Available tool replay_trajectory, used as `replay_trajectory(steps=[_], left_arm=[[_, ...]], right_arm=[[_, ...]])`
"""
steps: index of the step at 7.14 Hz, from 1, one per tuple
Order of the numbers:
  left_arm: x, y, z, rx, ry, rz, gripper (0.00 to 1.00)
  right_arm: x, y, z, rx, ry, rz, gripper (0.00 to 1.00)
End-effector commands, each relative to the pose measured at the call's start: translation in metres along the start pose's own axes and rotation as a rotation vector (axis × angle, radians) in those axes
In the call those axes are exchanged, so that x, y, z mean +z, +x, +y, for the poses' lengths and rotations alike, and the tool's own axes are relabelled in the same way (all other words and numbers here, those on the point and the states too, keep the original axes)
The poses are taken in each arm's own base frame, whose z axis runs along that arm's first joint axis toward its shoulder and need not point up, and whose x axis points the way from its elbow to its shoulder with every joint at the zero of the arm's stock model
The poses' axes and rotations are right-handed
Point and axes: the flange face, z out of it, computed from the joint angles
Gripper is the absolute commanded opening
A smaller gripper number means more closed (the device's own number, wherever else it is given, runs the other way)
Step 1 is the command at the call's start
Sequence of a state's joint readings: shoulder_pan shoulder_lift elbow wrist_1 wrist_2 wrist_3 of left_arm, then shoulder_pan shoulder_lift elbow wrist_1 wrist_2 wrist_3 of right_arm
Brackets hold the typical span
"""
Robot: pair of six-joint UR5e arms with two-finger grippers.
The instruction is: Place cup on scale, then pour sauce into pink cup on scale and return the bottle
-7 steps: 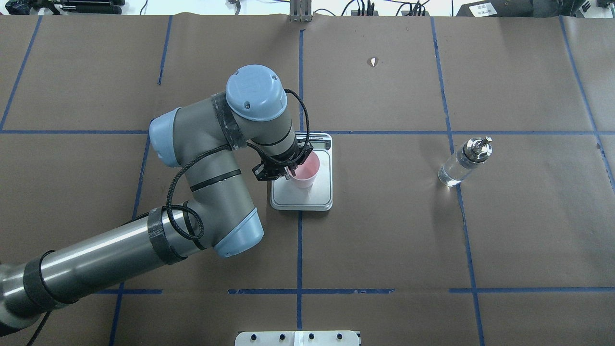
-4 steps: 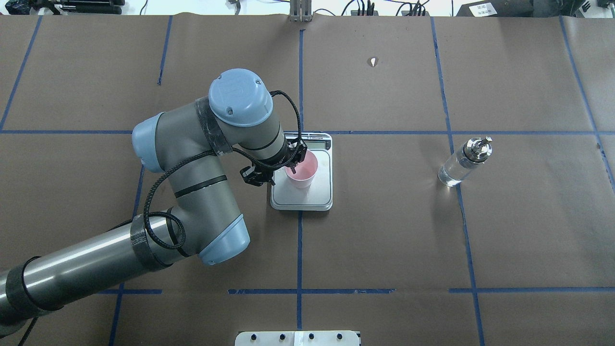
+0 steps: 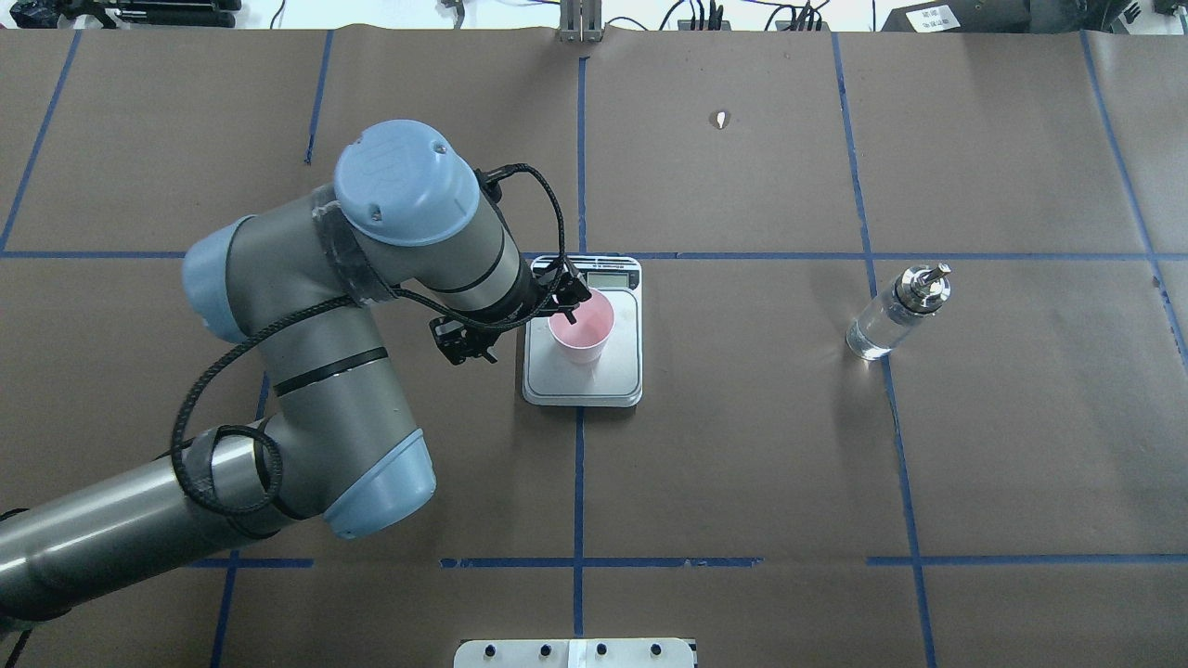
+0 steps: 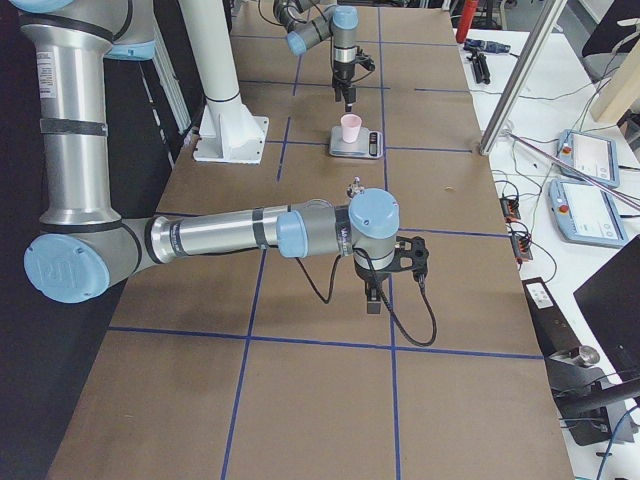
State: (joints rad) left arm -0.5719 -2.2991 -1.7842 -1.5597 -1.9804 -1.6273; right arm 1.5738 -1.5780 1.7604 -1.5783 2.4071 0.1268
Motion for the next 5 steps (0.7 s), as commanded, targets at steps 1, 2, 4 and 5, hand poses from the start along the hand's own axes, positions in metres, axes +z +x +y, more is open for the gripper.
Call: replay_trajectory(steps=[1,2,4,5], left_arm=[[-0.069,-0.029,-0.003,0.121,0.038,0.018,1.00],[-0.097,-0.044,-0.017,0.142,0.070,0.002,1.00],[-0.126,-0.074,-0.070,0.205,0.137,-0.059,1.00],[-0.143,-0.106,-0.088,0.290,0.163,-0.083,1.00]], right_arm=[[-0.002,-0.016,0.005,-0.016,0.002,-0.006,1.00],[-0.011,-0.025,0.012,-0.019,0.015,-0.021,1.00],[-0.055,-0.081,0.027,-0.014,0.027,-0.024,1.00],[-0.076,-0.114,0.038,0.012,0.026,-0.027,1.00]])
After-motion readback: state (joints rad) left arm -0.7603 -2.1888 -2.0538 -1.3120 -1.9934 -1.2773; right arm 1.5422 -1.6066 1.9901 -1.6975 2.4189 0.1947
